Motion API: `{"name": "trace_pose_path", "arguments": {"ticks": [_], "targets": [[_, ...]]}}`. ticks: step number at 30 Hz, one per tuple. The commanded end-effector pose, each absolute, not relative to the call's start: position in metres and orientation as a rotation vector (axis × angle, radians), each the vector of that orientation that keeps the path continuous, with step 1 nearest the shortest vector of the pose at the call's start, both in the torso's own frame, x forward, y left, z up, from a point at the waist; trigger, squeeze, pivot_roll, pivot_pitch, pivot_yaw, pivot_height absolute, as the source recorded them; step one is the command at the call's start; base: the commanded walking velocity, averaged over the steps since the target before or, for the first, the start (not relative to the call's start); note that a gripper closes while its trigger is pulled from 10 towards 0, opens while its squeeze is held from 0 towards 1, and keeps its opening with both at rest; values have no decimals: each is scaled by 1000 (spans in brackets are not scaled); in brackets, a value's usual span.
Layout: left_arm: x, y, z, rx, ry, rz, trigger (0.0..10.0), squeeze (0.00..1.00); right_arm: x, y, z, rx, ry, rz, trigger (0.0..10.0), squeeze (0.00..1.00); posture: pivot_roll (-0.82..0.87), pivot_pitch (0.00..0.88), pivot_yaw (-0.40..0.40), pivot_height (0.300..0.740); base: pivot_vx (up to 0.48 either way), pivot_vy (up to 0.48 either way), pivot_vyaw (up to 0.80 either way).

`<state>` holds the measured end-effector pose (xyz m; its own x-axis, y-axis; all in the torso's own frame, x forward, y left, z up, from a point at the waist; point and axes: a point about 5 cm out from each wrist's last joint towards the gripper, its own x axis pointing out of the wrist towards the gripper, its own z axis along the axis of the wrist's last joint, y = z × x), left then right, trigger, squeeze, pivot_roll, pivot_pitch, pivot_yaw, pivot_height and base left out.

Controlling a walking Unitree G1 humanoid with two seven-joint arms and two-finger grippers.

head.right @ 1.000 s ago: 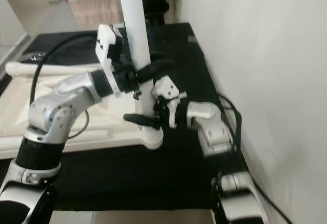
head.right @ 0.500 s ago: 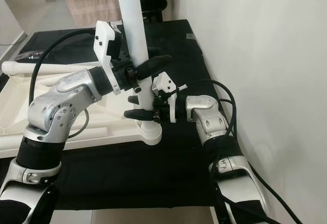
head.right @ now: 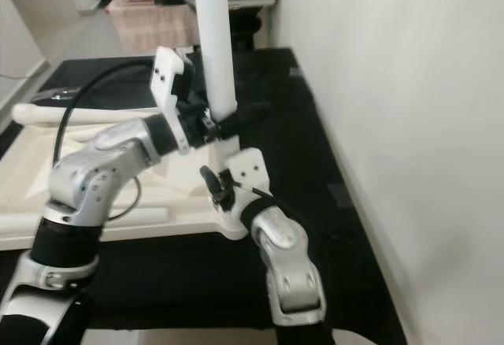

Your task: Building children table

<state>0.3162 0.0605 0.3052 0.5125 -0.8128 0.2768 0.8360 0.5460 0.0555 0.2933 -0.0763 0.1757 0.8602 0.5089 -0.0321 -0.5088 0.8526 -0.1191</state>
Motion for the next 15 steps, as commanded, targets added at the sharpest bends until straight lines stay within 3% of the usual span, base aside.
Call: {"name": "trace_pose_path", "arguments": {"ticks": [1, 2, 4, 5, 6, 7, 8, 10, 15], "targets": [[318, 61, 299, -69, -255, -989, 10000, 0, 294, -82, 127, -162, 257, 527, 0, 0, -48, 124, 31, 740, 0, 0, 0], [318, 60, 299, -73, -258, -992, 0, 0, 297, -83, 127, -165, 254, 527, 824, 0, -48, 124, 32, 740, 0, 0, 0], [317, 60, 300, -78, -261, -993, 0, 0, 298, -83, 128, -166, 253, 527, 824, 0, -48, 124, 32, 740, 0, 0, 0], [317, 60, 300, -85, -261, -998, 0, 0, 298, -83, 130, -165, 246, 519, 10000, 0, -50, 123, 34, 740, 0, 0, 0], [316, 60, 300, -88, -260, -1002, 0, 0, 300, -83, 134, -158, 233, 515, 10000, 0, -50, 123, 34, 740, 0, 0, 0], [316, 60, 299, -89, -257, -1006, 0, 0, 299, -81, 141, -138, 209, 516, 10000, 247, -49, 120, 36, 740, 0, 0, 0], [315, 60, 298, -88, -254, -1014, 0, 0, 302, -82, 150, -112, 174, 533, 10000, 1000, -49, 118, 36, 740, 0, 0, 0], [315, 59, 298, -87, -252, -1019, 0, 0, 304, -83, 156, -93, 145, 559, 10000, 1000, -49, 118, 36, 740, 0, 0, 0], [314, 58, 299, -84, -254, -1030, 0, 0, 316, -96, 184, -129, 6, 847, 10000, 1000, -45, 110, 37, 740, 0, 0, 0]]}}
